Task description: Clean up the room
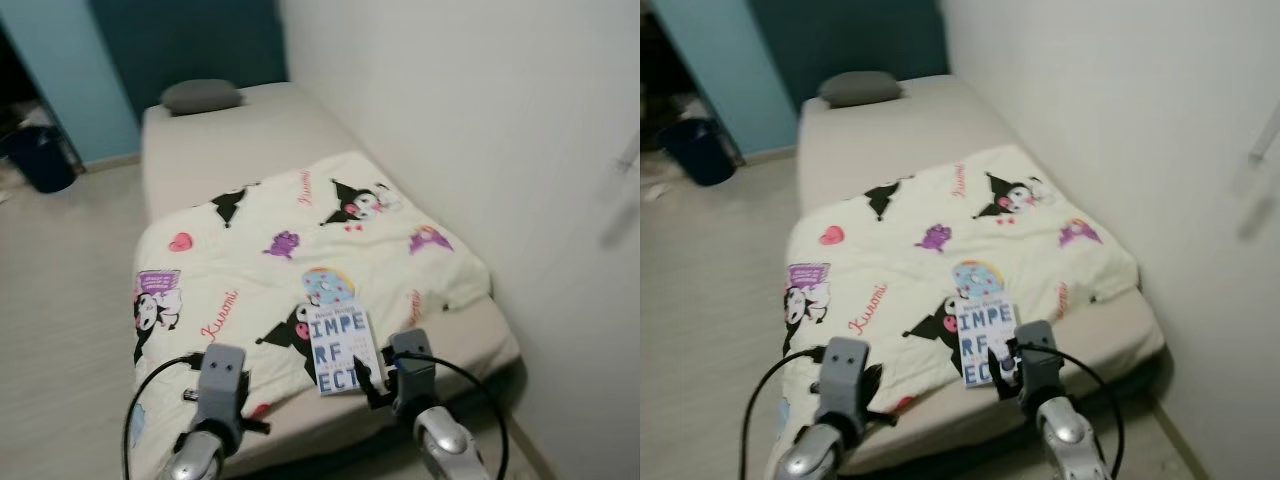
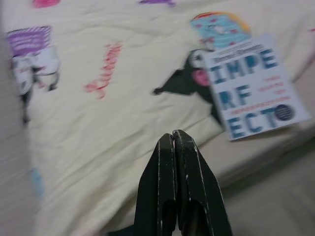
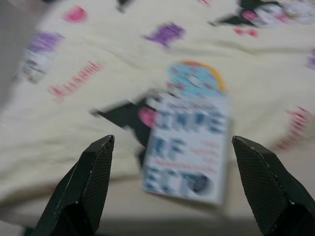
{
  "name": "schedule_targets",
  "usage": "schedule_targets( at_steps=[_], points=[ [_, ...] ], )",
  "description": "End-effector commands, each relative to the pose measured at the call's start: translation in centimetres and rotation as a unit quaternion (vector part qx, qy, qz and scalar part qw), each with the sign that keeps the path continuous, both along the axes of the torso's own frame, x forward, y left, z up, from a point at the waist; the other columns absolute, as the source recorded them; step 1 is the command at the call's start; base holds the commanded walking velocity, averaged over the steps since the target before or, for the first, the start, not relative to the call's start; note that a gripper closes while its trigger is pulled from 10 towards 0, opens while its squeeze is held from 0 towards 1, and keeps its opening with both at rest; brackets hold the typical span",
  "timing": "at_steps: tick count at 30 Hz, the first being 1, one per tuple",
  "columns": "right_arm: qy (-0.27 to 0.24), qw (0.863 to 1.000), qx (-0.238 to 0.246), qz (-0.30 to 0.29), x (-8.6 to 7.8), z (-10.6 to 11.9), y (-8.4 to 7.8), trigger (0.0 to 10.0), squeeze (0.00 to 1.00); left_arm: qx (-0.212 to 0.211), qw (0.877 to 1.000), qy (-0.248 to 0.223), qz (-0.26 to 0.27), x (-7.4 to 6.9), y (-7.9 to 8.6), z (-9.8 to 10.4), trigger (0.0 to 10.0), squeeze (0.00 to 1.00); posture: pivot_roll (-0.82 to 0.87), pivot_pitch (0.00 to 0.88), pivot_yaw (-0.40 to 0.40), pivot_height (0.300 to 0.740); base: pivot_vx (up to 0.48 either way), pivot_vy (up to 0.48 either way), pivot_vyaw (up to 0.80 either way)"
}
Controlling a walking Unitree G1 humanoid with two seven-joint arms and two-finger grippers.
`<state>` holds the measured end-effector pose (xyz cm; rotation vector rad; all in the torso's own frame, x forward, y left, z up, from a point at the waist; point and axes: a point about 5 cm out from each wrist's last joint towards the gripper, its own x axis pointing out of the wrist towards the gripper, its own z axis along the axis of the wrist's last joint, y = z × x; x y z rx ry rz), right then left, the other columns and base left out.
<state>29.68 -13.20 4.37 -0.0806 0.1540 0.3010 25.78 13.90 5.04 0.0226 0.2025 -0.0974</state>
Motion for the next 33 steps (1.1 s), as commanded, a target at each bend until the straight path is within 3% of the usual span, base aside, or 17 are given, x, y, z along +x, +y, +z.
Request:
schedule_targets(
  at_steps=[1,7,19,33],
  points=[
    [0.015,1.0,-0.001,0.001,-0.51,-0.66,-0.03,10.0,0.0,0.001,1.0,0.016,0.001,-0.53,0.1,-0.67,10.0,0.0,0.01,0.172,0.02,0.74,0.0,0.0,0.8],
    [0.016,1.0,0.0,0.0,-0.56,-0.74,0.0,10.0,0.0,0.003,1.0,0.016,-0.002,-0.53,0.06,-0.69,10.0,0.0,0.01,0.168,0.021,0.74,0.0,0.0,0.8],
    [0.014,1.0,0.011,-0.012,-0.61,-0.74,-0.24,10.0,0.0,0.012,1.0,0.01,0.001,-0.48,0.09,-0.62,10.0,0.0,0.0,0.161,0.021,0.74,0.0,0.0,0.0],
    [0.011,1.0,0.013,-0.01,-0.58,-0.61,-0.18,10.0,0.0,0.007,1.0,0.007,0.01,-0.22,0.2,-0.45,10.0,0.0,0.0,0.16,0.02,0.74,0.0,-0.406,0.0]
  ],
)
